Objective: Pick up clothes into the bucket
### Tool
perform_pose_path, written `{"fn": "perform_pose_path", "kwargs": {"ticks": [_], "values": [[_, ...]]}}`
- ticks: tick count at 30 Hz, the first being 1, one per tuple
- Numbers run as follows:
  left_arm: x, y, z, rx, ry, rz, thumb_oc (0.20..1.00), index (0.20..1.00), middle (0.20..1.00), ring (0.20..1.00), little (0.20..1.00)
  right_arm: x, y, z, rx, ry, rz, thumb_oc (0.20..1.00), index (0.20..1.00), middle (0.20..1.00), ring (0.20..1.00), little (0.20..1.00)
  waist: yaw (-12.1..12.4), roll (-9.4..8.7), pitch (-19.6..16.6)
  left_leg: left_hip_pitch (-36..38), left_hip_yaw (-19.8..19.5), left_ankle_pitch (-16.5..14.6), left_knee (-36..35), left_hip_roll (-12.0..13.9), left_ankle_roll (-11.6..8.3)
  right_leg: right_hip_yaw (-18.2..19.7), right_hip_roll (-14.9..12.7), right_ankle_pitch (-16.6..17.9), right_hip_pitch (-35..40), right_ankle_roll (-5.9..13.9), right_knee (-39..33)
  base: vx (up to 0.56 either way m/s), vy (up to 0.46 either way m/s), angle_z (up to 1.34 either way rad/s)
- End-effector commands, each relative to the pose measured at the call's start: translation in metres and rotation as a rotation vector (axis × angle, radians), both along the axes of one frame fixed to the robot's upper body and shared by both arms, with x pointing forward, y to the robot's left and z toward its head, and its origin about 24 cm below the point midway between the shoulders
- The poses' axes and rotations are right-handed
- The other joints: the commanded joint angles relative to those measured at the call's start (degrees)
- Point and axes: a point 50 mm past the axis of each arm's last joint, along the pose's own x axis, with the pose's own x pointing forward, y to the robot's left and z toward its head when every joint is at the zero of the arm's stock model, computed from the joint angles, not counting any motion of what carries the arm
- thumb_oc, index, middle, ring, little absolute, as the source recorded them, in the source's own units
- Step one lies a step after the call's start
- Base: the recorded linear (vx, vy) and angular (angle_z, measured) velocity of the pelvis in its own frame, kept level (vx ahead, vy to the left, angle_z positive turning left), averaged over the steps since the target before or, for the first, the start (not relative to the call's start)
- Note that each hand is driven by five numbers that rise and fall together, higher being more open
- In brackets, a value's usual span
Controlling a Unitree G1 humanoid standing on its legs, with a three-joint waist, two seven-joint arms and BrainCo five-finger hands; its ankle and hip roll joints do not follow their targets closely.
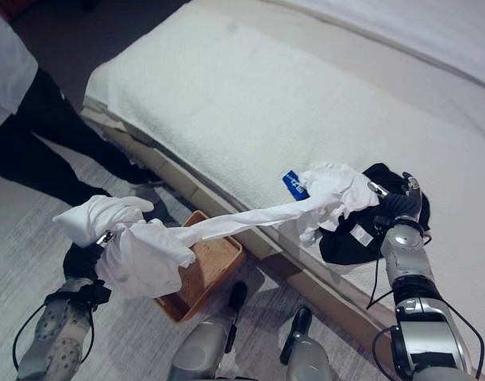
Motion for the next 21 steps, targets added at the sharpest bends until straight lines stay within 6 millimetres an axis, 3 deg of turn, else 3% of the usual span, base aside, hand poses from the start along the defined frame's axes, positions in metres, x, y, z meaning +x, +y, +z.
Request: {"fn": "perform_pose_path", "kwargs": {"ticks": [1,4,10,21], "values": [[0.003,0.016,0.018,0.172,-0.061,0.063,0.200,0.200,0.200,0.200,0.200,0.008,-0.014,0.048,-0.177,-0.090,-0.037,1.000,1.000,1.000,1.000,1.000,0.0,-1.66,0.0,-2.7,0.0,-7.1,9.2,-1.2,1.30,4.2,-0.9,-0.9,0.8,0.53,1.8,-0.04,0.074,0.06],[0.006,0.021,0.009,0.218,-0.014,0.093,0.200,0.200,0.200,0.200,0.200,0.010,-0.016,0.052,-0.187,-0.089,-0.051,1.000,1.000,1.000,1.000,1.000,0.0,-1.56,1.2,-3.8,0.1,-7.3,10.0,-1.3,1.50,4.7,-1.3,-1.3,-0.7,0.45,3.4,-0.02,0.051,-0.06],[0.012,0.043,-0.038,0.362,0.248,0.255,0.200,0.200,0.200,0.200,0.200,0.014,-0.009,0.046,-0.220,-0.046,-0.069,1.000,1.000,1.000,1.000,1.000,-1.2,-2.52,3.4,-5.7,0.7,-7.6,11.4,-1.1,1.67,5.2,-1.7,-1.5,-2.9,0.69,5.2,-0.01,0.013,-0.02],[0.007,0.061,-0.061,0.467,0.411,0.417,0.200,0.200,0.200,0.200,0.200,0.010,0.013,0.014,-0.171,-0.013,-0.029,1.000,1.000,1.000,1.000,1.000,-3.5,-3.59,4.7,-6.4,1.7,-7.6,11.3,-0.3,1.45,6.4,-1.4,-1.6,-4.9,0.77,5.6,-0.01,0.004,-0.07]]}}
